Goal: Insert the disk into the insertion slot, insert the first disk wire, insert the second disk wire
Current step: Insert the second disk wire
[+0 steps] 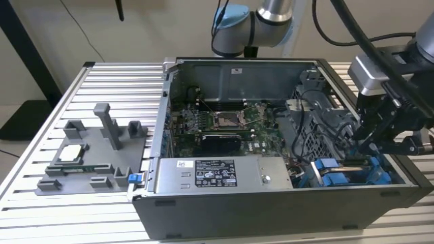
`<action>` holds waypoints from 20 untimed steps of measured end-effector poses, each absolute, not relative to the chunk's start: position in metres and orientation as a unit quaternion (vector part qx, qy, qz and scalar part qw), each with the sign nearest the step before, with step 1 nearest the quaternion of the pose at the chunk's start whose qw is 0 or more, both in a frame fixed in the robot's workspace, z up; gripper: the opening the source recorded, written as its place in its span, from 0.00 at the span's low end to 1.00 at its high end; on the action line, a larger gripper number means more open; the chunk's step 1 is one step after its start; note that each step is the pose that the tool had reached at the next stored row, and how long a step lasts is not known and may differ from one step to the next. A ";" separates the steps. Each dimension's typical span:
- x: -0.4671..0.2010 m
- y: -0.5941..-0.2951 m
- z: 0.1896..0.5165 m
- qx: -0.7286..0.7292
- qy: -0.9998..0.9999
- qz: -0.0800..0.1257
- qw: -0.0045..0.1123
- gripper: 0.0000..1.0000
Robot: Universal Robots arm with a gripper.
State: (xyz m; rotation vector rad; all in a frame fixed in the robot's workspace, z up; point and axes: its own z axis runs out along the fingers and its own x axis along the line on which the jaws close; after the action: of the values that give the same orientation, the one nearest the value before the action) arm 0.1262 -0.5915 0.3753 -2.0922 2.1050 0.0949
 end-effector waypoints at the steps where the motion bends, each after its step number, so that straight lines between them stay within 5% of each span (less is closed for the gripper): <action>1: 0.126 -0.591 0.378 -0.702 0.706 0.033 0.085 1.00; 20: 0.126 -0.591 0.397 -0.701 0.708 0.045 0.066 1.00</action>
State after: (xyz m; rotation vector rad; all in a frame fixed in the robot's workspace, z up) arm 0.1262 -0.5915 0.3975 -2.1152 2.1355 0.1354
